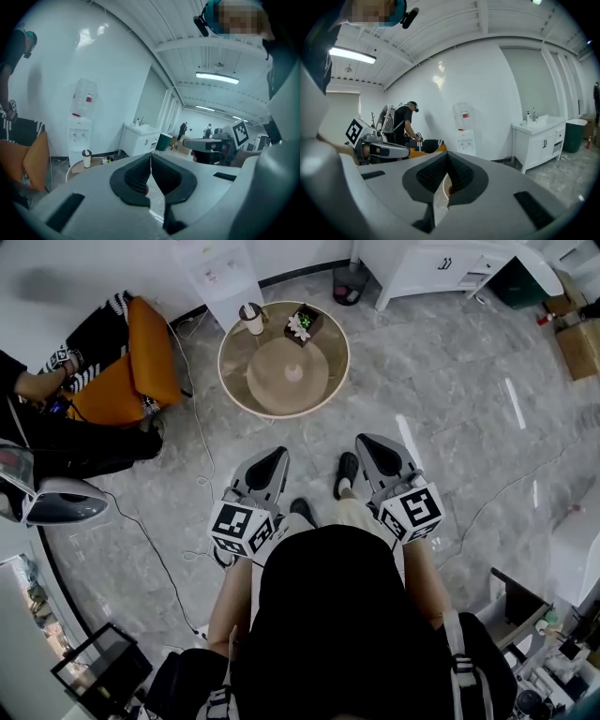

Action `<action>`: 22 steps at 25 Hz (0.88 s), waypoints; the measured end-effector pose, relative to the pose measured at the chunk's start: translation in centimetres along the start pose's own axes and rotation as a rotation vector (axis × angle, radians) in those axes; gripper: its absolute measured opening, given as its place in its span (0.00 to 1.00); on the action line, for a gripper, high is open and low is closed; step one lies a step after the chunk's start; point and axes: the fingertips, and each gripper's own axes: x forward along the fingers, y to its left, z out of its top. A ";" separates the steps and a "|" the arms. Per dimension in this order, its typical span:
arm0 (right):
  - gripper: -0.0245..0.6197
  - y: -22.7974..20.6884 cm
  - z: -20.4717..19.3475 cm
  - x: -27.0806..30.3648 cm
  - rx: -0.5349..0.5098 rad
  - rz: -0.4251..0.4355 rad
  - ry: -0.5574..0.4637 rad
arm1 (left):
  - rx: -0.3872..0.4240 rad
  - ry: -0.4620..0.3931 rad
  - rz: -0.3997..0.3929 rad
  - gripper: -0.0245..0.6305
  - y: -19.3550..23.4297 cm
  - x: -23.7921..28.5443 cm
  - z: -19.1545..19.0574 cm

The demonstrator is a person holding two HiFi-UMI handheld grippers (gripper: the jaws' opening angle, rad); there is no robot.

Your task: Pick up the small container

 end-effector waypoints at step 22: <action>0.07 -13.4 -0.4 8.1 0.139 0.338 0.208 | -0.071 0.066 0.177 0.07 -0.4 16.5 1.1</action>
